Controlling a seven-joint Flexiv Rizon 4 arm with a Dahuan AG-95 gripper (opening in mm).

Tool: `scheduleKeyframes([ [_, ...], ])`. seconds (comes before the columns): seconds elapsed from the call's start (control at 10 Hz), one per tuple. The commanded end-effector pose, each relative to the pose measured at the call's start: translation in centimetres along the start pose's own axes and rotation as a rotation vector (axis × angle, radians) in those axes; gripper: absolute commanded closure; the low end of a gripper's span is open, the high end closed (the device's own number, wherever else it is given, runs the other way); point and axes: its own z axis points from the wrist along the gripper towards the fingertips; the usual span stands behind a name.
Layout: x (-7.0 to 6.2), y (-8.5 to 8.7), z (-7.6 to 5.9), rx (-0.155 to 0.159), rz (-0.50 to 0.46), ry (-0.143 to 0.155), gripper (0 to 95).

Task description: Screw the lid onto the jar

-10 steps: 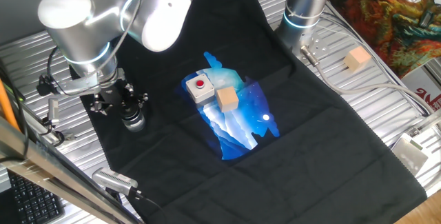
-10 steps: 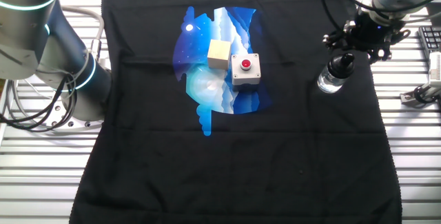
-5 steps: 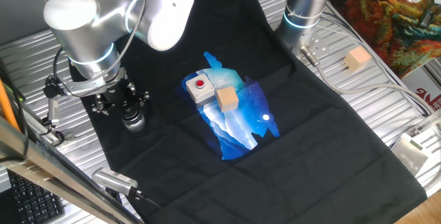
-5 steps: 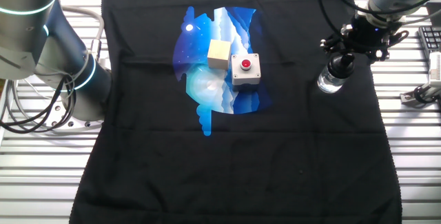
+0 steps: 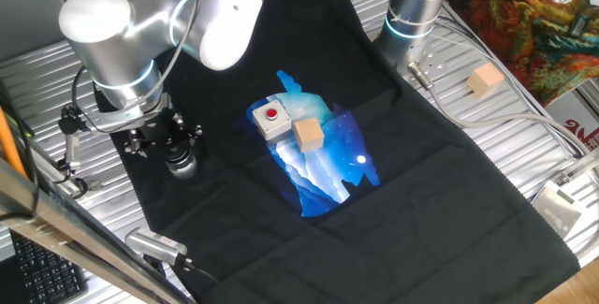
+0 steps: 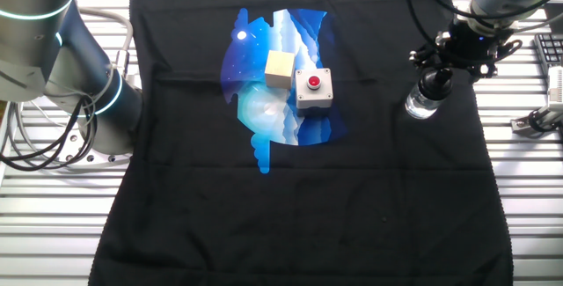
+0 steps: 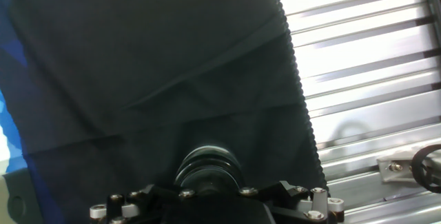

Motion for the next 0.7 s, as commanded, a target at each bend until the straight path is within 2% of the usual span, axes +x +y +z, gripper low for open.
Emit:
scheduleKeyframes([
  [0.1, 0.09, 0.01, 0.11, 0.002, 0.006, 0.000, 0.0],
  [0.3, 0.11, 0.01, 0.18, 0.001, 0.011, 0.000, 0.0],
  [0.4, 0.11, 0.01, 0.20, 0.002, 0.013, 0.002, 19.0],
  [0.7, 0.15, -0.01, 0.43, -0.003, 0.016, -0.003, 19.0],
])
